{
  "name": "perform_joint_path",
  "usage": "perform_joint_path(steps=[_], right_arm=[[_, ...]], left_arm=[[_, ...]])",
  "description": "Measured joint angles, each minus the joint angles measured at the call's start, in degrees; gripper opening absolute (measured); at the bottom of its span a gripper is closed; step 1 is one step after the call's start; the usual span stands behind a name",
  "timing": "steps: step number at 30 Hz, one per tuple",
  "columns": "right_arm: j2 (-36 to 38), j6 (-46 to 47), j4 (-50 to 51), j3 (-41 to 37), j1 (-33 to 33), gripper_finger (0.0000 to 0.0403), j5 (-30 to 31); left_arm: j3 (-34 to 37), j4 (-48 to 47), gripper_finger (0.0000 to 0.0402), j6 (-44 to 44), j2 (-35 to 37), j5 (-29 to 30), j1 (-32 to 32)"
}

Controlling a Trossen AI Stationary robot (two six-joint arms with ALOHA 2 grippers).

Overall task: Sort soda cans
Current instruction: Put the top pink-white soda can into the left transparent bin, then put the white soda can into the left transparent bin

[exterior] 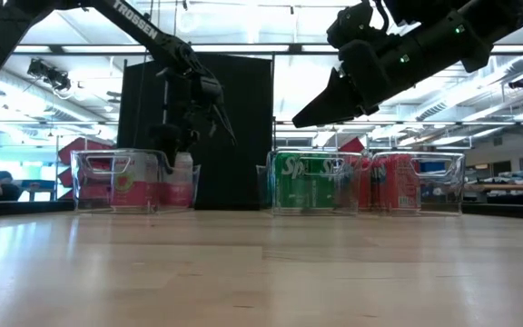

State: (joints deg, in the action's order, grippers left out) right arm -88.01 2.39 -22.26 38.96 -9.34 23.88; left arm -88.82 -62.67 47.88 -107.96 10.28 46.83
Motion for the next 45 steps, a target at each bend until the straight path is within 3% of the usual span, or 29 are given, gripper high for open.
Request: perform_joint_path(steps=[5, 10, 13, 22, 33, 45], right_arm=[[0.00, 0.01, 0.00, 0.00, 0.00, 0.0080, 0.00], [0.00, 0.01, 0.02, 0.00, 0.00, 0.0080, 0.00], [0.00, 0.01, 0.02, 0.00, 0.00, 0.0080, 0.00], [0.00, 0.01, 0.02, 0.00, 0.00, 0.0080, 0.00], [0.00, 0.01, 0.02, 0.00, 0.00, 0.0080, 0.00], [0.00, 0.03, 0.00, 0.00, 0.00, 0.0080, 0.00]], left_arm=[[0.00, 1.60, 0.0293, -1.34, -0.09, 2.07, -0.02], [-0.02, 2.28, 0.0371, -4.71, -0.11, 4.73, 0.00], [-0.04, 2.18, 0.0391, -5.00, -0.11, 7.98, 0.04], [-0.04, 1.88, 0.0390, -4.85, -0.09, 12.23, 0.00], [-0.19, -5.48, 0.0391, -7.07, -0.09, 26.70, -1.71], [-8.33, -12.84, 0.0392, -14.03, -0.07, 26.56, -5.66]])
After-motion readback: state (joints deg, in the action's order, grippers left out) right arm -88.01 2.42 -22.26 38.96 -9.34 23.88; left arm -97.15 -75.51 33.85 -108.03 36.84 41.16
